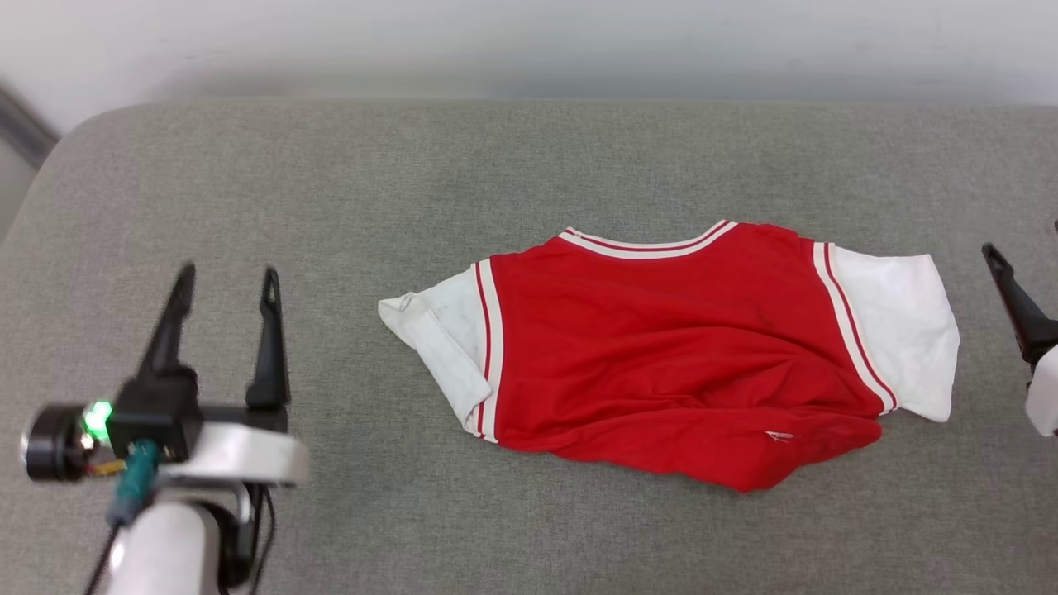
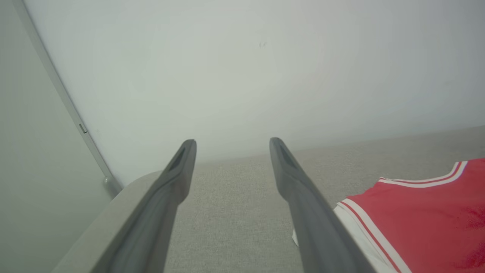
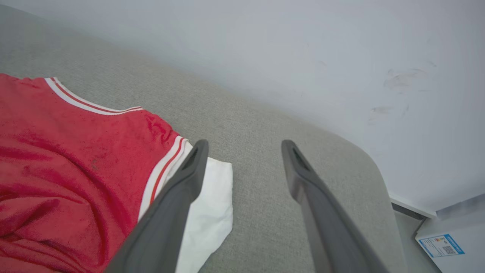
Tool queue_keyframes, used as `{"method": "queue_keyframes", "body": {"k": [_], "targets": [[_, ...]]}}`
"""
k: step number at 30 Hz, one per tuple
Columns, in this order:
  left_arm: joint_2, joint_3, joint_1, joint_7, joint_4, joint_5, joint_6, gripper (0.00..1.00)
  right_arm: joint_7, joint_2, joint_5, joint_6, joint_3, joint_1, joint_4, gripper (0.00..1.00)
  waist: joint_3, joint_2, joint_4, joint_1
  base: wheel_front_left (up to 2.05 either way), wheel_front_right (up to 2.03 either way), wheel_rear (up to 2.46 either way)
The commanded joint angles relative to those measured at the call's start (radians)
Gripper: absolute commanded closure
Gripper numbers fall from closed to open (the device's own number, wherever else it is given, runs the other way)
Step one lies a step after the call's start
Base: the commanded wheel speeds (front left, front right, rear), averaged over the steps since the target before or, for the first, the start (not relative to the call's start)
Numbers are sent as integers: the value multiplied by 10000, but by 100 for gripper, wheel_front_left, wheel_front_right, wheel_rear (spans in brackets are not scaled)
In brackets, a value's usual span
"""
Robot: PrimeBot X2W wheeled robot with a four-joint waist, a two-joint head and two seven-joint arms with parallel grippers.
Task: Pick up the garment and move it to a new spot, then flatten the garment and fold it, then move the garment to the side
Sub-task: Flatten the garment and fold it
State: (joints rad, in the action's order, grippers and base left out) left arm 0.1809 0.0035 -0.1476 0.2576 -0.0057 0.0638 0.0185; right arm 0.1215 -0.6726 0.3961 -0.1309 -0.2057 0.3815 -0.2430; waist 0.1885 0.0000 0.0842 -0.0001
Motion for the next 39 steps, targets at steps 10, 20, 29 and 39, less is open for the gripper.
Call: {"method": "queue_keyframes", "body": {"k": [10, 20, 29, 39], "targets": [[1570, -394, -3315, -1917, 942, 435, -1245, 0, -1586, 3095, -2661, 5, 2551, -1628, 2618, 0, 287, 0, -307, 1, 0, 0, 0], [3507, -3145, -5674, -5511, 2076, 2598, -1469, 0, -2576, 5038, -3563, 5, 3102, -2624, 4156, 0, 620, 0, -615, 1, 0, 0, 0], [4969, -6233, -7494, -9003, 2510, 6270, -1475, 0, -2642, 5266, -3688, 5, 2936, -2604, 4348, 0, 1150, 0, -862, 1, 0, 0, 0], [5587, -8884, -9174, -11469, 2678, 8286, -1477, 0, -2627, 5137, -3759, 4, 2555, -1952, 4168, 0, 1974, 0, -1252, 1, 0, 0, 0]]}}
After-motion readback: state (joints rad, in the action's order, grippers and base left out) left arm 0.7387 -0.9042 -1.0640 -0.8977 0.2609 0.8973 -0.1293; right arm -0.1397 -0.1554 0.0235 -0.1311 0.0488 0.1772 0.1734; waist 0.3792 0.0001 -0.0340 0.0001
